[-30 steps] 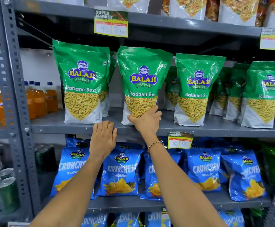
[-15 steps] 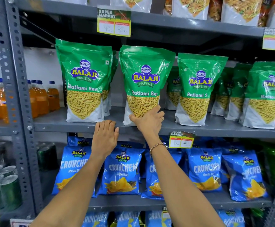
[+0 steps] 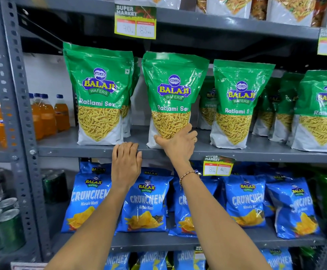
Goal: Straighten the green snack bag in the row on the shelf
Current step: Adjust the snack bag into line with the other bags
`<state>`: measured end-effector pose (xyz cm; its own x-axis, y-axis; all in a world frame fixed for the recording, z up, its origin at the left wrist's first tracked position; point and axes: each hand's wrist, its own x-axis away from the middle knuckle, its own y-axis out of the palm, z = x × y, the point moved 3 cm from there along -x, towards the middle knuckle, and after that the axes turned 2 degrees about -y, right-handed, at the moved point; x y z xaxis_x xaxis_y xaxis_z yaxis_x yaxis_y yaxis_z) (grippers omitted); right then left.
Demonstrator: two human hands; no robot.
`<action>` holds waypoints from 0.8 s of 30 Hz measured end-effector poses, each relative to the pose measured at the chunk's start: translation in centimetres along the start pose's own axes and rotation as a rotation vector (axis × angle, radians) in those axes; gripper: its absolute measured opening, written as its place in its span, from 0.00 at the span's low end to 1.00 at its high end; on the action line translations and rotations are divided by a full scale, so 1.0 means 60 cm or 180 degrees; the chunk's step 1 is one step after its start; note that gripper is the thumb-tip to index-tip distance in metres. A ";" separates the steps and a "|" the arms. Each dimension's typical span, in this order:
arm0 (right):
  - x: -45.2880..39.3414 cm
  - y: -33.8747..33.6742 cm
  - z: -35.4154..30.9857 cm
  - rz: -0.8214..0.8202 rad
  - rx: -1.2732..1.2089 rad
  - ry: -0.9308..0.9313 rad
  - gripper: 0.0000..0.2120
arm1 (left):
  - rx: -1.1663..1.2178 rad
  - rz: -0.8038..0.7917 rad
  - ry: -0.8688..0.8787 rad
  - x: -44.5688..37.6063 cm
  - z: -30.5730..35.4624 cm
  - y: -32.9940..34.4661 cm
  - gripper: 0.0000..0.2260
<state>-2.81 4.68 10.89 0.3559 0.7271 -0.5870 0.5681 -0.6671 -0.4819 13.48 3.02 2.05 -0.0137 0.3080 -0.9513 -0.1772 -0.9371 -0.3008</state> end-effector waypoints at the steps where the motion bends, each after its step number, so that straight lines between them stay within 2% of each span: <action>1: -0.002 0.002 0.000 -0.0002 0.0016 -0.0004 0.52 | -0.0009 0.0003 0.0011 0.000 -0.001 0.001 0.15; 14: -0.022 0.021 0.002 -0.0092 0.0091 0.0045 0.53 | -0.0114 -0.0076 -0.0009 0.000 0.000 0.001 0.15; 19: -0.030 0.024 0.001 -0.0321 0.0051 0.0097 0.53 | -0.0228 -0.0062 0.0002 0.001 0.003 -0.002 0.16; 24: -0.027 0.013 0.000 -0.0477 -0.0050 0.0110 0.56 | -0.0378 -0.0298 -0.0023 -0.004 0.008 -0.009 0.16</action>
<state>-2.95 2.99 11.48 0.2912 0.8238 -0.4864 0.6282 -0.5482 -0.5522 13.11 3.57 2.47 -0.0096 0.3958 -0.9183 -0.0605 -0.9169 -0.3946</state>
